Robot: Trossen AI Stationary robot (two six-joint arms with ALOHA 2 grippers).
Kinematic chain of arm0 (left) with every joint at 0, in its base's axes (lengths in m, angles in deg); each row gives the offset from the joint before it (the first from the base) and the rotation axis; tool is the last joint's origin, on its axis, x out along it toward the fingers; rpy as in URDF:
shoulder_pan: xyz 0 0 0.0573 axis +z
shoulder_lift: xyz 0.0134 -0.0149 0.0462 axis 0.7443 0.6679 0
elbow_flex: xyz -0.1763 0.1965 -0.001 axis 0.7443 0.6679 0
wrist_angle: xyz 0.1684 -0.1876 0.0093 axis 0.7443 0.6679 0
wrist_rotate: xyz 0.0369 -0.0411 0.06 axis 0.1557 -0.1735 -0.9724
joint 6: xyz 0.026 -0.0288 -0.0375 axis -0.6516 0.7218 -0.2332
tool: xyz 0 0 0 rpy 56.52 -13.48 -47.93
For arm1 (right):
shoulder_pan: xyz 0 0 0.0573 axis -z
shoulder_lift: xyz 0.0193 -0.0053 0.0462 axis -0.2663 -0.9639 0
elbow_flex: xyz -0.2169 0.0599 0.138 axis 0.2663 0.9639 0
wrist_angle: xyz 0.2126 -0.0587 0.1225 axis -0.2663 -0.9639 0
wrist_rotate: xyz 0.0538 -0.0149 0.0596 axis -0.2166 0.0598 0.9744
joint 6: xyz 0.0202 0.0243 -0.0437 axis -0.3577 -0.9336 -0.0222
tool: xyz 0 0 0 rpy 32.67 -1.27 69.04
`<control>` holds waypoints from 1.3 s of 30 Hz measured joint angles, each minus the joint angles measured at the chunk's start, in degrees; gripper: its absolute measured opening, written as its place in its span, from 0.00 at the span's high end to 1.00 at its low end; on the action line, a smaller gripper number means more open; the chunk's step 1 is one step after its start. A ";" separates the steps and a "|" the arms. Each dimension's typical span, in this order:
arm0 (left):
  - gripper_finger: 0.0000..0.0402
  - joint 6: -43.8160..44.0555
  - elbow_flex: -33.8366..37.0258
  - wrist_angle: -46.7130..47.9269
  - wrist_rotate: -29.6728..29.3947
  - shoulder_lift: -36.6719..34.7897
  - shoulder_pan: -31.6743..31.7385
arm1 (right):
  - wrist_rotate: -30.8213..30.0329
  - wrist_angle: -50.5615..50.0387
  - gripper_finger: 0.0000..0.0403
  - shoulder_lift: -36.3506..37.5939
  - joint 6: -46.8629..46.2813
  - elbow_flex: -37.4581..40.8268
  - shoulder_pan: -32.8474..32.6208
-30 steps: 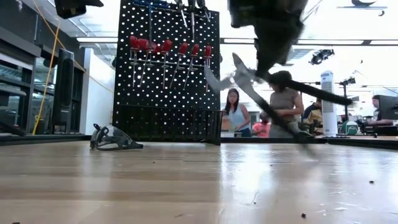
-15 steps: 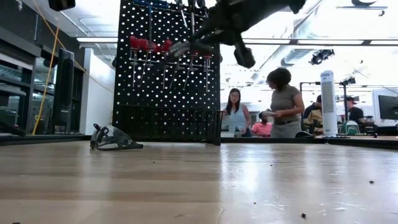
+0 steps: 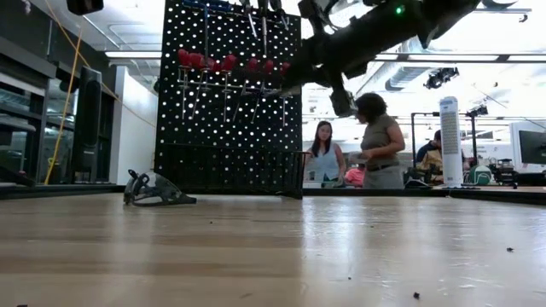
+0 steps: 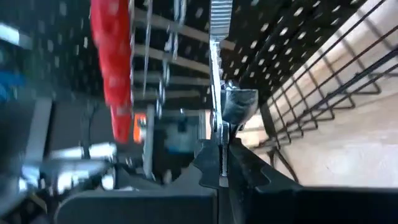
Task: Hang tools onto peg board
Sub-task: Put the black adjustable plier in the wire basket on the pegboard
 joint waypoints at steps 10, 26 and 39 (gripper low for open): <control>0.33 0.00 -0.01 -0.17 -0.02 0.01 0.00 | -2.70 -7.30 1.00 -0.33 -12.36 -0.17 2.99; 0.33 0.02 0.00 -0.89 -0.07 0.00 -0.02 | 0.62 -18.78 1.00 -16.18 -24.68 -16.85 7.61; 0.33 -0.02 0.00 -0.89 0.53 0.00 -0.02 | 0.97 -25.05 0.84 -21.33 -27.01 -26.03 11.07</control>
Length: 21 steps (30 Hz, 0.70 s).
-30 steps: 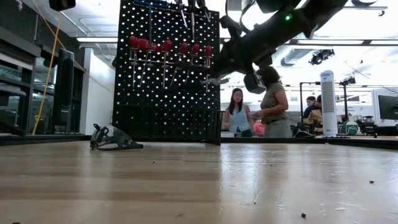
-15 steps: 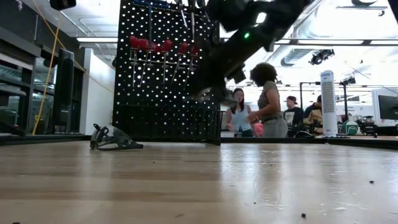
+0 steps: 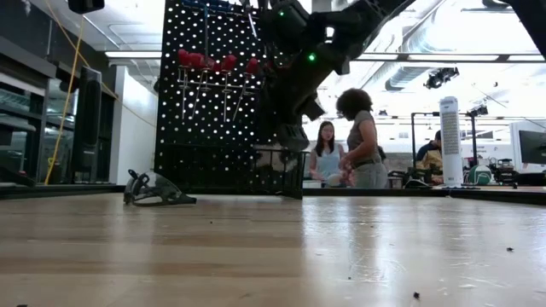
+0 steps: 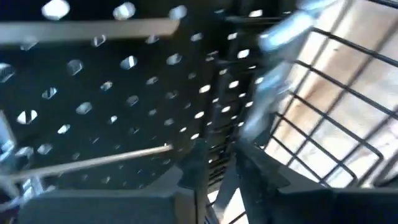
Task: Hang tools onto peg board
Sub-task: Put the black adjustable plier in the wire basket on the pegboard, then put the black ratchet socket wrench in the wire basket on the peg board
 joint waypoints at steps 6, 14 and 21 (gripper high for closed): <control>0.33 -0.02 0.00 0.02 0.11 -0.04 0.00 | 1.82 -0.09 0.80 0.04 7.40 -0.76 -0.05; 0.33 -0.04 0.00 0.02 0.13 -0.04 0.00 | 3.72 -0.26 0.79 0.04 7.74 -0.68 -0.34; 0.33 -0.09 0.00 0.46 0.13 -0.04 0.00 | 6.08 -0.73 0.79 0.26 12.04 -0.63 -3.46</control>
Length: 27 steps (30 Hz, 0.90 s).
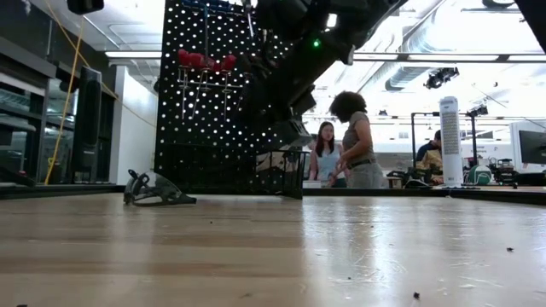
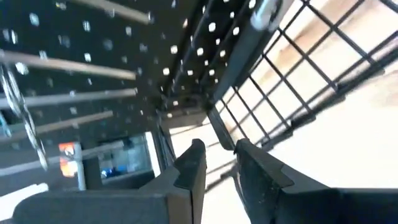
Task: Hang tools onto peg board
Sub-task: Put the black ratchet socket wrench in the wire basket on the peg board
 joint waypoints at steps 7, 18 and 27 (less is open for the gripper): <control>0.33 0.01 0.00 1.02 0.20 0.00 0.01 | 1.77 -1.64 0.79 0.05 3.01 0.02 -1.80; 0.33 0.07 0.02 1.27 1.07 0.00 0.01 | -1.05 -8.28 0.79 4.28 8.61 0.09 -2.14; 0.33 0.03 0.02 1.82 1.07 0.00 0.00 | -1.78 -20.61 0.79 10.63 17.14 0.09 -4.67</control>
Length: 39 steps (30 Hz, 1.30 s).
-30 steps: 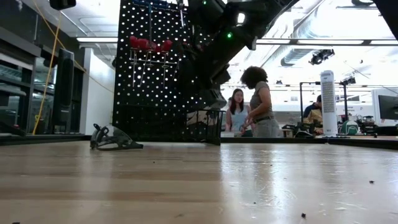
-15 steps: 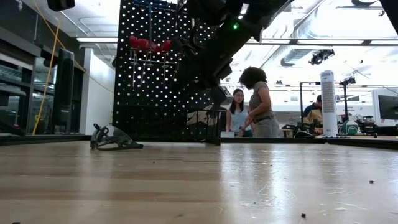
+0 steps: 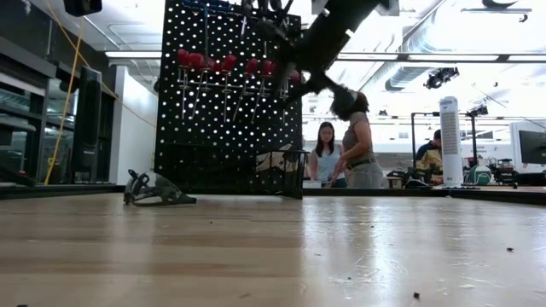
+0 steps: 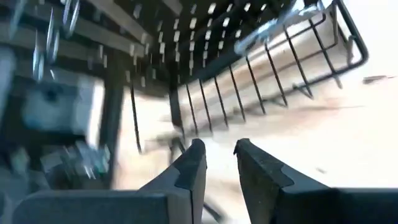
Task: Hang tools onto peg board
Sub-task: Put the black ratchet socket wrench in the wire basket on the peg board
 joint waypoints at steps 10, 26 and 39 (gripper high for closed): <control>0.33 1.29 0.00 3.45 1.73 1.80 0.02 | 8.41 -23.15 0.79 9.81 21.66 0.00 -7.58; 0.33 -7.96 0.02 4.87 16.82 23.75 0.01 | 23.15 -46.07 0.79 12.54 25.97 0.02 -19.18; 0.33 -9.41 0.02 0.37 21.05 28.56 2.43 | 35.77 -31.42 0.87 22.40 -39.56 26.40 -35.67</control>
